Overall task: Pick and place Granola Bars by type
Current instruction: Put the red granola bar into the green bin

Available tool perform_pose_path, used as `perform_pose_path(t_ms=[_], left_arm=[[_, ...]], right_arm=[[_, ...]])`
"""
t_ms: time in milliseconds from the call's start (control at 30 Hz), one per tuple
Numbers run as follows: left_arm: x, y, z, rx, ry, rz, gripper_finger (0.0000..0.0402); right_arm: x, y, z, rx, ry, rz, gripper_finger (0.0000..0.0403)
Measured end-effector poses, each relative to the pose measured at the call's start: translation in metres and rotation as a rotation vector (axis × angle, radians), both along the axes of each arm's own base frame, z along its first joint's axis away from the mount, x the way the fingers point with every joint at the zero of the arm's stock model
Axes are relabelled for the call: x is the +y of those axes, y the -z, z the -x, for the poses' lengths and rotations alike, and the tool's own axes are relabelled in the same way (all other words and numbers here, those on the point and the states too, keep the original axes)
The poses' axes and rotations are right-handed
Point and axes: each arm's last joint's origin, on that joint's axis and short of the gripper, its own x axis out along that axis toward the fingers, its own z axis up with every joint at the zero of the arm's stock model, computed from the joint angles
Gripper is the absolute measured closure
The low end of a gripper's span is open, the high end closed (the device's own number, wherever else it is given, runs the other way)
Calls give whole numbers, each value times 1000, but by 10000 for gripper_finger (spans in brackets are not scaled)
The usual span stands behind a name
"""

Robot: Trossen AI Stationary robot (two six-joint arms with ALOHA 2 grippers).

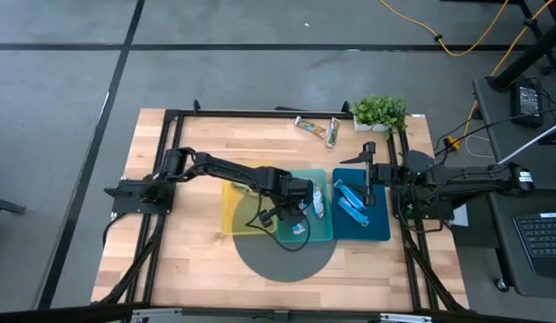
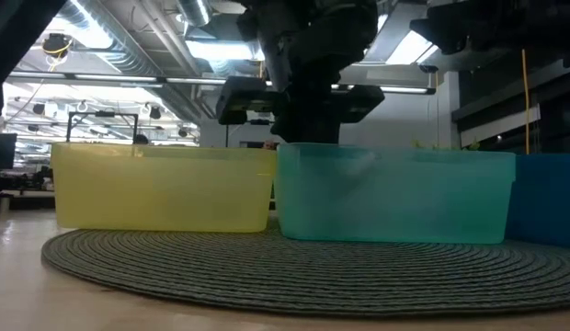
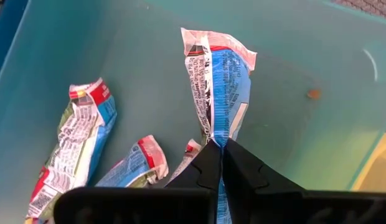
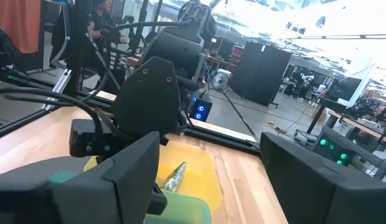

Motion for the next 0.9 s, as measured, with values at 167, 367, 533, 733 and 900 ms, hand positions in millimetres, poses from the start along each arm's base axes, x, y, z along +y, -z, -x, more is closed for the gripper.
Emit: perform_pose_path(t_ms=[167, 367, 533, 733, 900], left_arm=[[0, 6, 0, 23, -6, 2, 395], [0, 14, -1, 51, -9, 1, 393], [0, 14, -1, 50, -19, 5, 361], [1, 14, 0, 60, -35, 1, 304], [4, -2, 4, 27, -75, -97, 271]], right_arm=[[0, 0, 0, 3, 1, 7, 123], [0, 0, 0, 3, 1, 6, 123], [0, 0, 0, 3, 1, 6, 123], [0, 0, 0, 3, 1, 6, 123], [0, 0, 0, 4, 2, 6, 123]])
